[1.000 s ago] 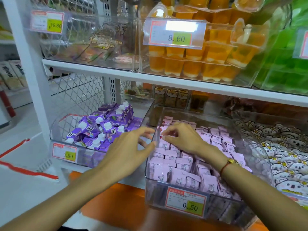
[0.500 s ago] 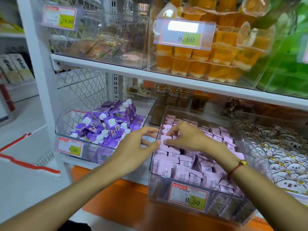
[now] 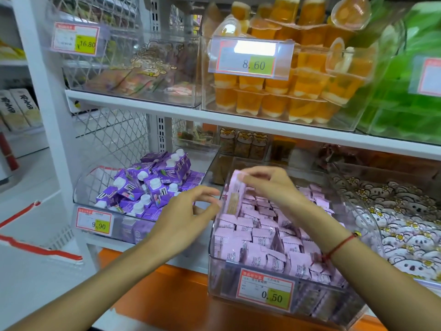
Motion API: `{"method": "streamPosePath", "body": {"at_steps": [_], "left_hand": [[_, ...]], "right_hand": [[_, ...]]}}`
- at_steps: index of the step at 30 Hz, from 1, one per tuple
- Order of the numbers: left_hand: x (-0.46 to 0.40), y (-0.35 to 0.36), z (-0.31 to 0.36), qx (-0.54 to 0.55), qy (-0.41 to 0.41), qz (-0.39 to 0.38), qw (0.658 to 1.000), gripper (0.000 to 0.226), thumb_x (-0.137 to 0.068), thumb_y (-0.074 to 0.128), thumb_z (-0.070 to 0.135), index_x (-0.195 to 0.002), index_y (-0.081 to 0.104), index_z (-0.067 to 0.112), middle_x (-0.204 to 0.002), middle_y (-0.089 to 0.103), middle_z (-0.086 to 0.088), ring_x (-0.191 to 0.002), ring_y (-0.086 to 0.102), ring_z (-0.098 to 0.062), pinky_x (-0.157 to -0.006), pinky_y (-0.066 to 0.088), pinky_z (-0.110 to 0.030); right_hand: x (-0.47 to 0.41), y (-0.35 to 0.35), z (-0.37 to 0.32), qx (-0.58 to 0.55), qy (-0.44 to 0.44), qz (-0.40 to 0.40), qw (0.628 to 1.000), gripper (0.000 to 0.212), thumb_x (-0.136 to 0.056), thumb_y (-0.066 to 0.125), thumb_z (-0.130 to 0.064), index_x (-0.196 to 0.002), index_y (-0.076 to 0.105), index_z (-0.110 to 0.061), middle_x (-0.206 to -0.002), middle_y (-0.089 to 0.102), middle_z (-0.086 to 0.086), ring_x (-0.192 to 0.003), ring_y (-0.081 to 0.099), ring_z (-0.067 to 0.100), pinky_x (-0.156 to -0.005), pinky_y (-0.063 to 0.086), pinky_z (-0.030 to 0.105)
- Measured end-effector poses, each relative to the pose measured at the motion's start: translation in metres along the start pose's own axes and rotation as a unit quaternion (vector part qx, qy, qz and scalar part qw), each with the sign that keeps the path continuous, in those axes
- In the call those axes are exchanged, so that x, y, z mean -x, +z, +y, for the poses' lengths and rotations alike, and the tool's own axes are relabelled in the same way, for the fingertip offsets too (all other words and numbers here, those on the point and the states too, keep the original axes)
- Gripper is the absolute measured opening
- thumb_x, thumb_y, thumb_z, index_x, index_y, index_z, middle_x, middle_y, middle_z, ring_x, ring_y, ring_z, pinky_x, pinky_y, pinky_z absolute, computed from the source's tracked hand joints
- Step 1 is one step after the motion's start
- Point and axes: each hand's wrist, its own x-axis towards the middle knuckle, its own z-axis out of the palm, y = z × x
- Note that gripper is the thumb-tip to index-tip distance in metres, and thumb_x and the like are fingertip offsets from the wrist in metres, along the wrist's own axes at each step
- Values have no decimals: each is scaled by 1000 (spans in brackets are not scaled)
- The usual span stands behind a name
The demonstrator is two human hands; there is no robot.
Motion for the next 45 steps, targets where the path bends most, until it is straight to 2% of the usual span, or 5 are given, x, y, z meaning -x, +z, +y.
{"method": "streamPosePath", "body": {"at_steps": [11,17,22,37,45], "left_hand": [[0,0,13,-3,211,46,976,51,-74,74,40,-122,58,39,-117,62,22,-110,56,4,-88,46,-14],[-4,-8,25,225,35,80,971,10,-76,69,36,-80,75,29,-77,74,9,-76,73,-14,-55,53,-17],[-3,-9,25,237,-96,37,966,50,-62,64,65,-57,66,16,-72,74,-7,-67,73,-18,-46,51,-18],[3,-2,4,-36,32,11,999,36,-85,66,27,-119,56,30,-116,62,19,-95,61,4,-88,50,-32],[7,2,0,6,11,-54,998,29,-88,64,21,-108,57,41,-109,65,15,-82,67,-8,-84,55,-43]], "right_hand": [[44,-4,-19,-483,118,23,867,11,-86,65,-15,-90,71,-7,-85,73,7,-78,69,10,-58,54,14],[51,-3,-18,-114,-29,53,992,32,-91,55,-42,-119,58,-27,-119,63,-8,-105,60,1,-85,50,18],[64,13,-16,166,-262,-4,951,40,-86,66,-34,-125,58,-31,-122,55,-14,-116,46,1,-93,38,16],[29,-10,-2,-226,34,59,972,24,-89,62,-16,-113,58,-18,-74,73,-8,-65,68,1,-50,52,21],[9,19,21,46,-106,21,993,41,-85,67,-13,-116,42,-21,-100,59,6,-90,64,16,-79,55,25]]}}
